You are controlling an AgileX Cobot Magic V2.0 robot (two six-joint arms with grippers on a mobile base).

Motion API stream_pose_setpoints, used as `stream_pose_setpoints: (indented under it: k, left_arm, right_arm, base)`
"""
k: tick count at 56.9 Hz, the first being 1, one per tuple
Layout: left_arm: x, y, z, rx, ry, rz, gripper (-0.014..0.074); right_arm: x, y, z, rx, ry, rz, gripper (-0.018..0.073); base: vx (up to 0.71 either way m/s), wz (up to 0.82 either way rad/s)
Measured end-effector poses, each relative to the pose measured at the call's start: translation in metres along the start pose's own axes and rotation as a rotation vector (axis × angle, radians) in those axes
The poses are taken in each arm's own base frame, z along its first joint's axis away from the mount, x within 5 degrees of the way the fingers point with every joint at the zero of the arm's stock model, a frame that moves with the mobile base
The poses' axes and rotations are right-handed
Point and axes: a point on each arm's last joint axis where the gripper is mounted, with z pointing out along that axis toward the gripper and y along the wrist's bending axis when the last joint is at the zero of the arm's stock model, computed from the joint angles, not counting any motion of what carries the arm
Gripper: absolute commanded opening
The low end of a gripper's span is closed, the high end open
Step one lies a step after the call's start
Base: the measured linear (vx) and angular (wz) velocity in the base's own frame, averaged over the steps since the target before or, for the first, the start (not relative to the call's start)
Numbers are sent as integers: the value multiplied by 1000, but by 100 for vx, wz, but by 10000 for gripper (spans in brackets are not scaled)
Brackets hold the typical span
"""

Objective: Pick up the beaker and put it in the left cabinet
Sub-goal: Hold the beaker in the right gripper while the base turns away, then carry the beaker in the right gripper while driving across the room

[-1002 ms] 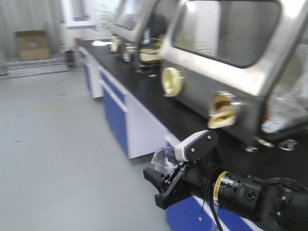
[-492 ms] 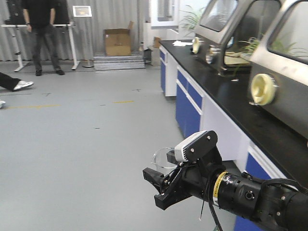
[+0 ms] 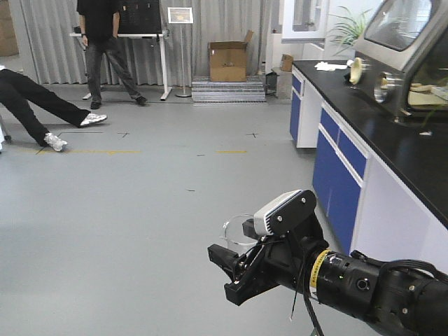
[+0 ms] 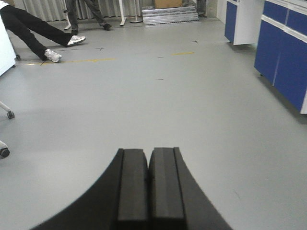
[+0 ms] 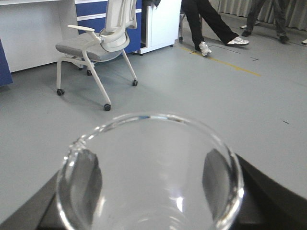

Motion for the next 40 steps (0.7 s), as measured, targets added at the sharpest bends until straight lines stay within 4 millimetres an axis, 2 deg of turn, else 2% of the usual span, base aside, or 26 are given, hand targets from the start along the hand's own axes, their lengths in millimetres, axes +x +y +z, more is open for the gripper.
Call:
stream_pose_setpoints:
  k: [20, 40]
  left_arm:
    - [0, 0, 0, 0, 0, 0, 4]
    - [0, 0, 0, 0, 0, 0, 4]
  right_arm:
    - [0, 0, 0, 0, 0, 0, 176]
    - [0, 0, 0, 1, 1, 0, 176]
  base:
    - [51, 5]
    - [64, 2]
